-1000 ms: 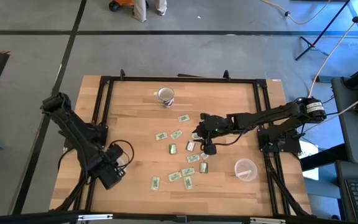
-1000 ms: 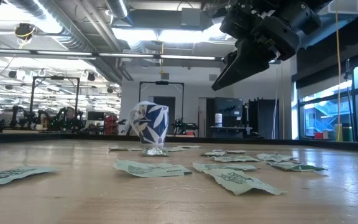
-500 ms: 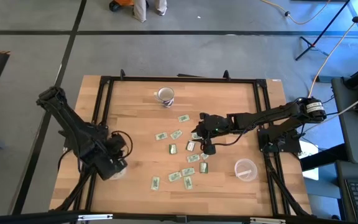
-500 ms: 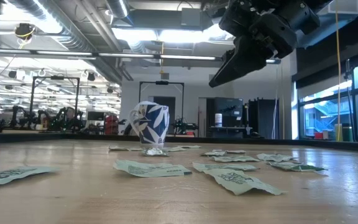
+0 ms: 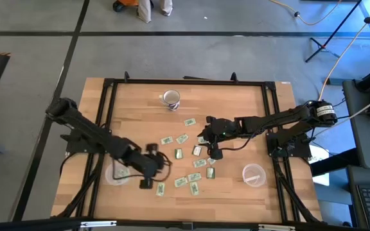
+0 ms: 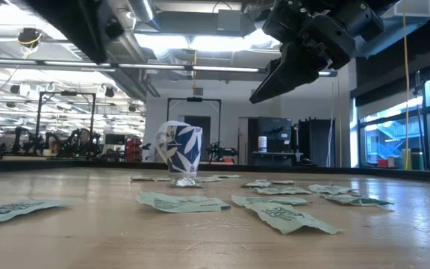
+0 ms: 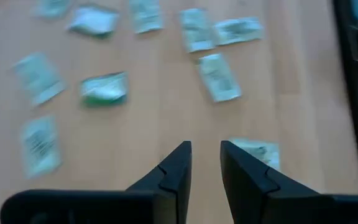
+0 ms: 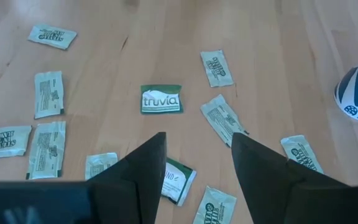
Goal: Pick and place Stevia / Truvia into bins
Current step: Put the light green stevia packet into the left transparent container
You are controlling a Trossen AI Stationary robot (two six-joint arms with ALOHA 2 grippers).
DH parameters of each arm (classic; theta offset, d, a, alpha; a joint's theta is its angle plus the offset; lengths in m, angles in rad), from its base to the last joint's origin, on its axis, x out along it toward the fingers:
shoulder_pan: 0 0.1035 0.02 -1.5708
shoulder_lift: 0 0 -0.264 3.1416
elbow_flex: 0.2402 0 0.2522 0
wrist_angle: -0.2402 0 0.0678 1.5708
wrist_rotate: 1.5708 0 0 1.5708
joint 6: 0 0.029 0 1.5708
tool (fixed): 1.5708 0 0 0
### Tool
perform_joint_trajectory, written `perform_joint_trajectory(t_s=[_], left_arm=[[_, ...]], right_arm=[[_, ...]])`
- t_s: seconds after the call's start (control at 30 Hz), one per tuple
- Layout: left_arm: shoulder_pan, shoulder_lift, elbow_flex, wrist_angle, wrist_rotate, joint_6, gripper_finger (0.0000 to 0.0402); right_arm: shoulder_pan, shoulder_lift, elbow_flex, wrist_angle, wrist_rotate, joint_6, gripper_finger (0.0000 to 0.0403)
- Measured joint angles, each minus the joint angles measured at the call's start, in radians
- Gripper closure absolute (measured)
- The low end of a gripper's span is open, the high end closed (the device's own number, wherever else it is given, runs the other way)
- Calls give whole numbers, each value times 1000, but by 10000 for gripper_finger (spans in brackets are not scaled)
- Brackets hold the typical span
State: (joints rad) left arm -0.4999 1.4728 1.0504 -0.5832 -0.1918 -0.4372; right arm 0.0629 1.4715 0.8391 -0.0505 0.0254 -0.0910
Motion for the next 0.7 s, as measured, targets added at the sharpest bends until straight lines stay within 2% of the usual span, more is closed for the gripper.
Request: perform_joint_trajectory(t_s=[0.13, 0.27, 0.5, 0.7], left_arm=[[-2, 100, 0, 114, 104, 131, 324], [-28, 179, 0, 135, 139, 146, 322], [-82, 248, 0, 177, 148, 150, 318], [-135, 270, 0, 245, 143, 212, 321]], right_arm=[[0, 0, 0, -2, 0, 0, 218], [0, 0, 0, -3, 0, 0, 218], [0, 0, 0, 3, 0, 13, 218], [0, 1, 0, 28, 0, 36, 218]])
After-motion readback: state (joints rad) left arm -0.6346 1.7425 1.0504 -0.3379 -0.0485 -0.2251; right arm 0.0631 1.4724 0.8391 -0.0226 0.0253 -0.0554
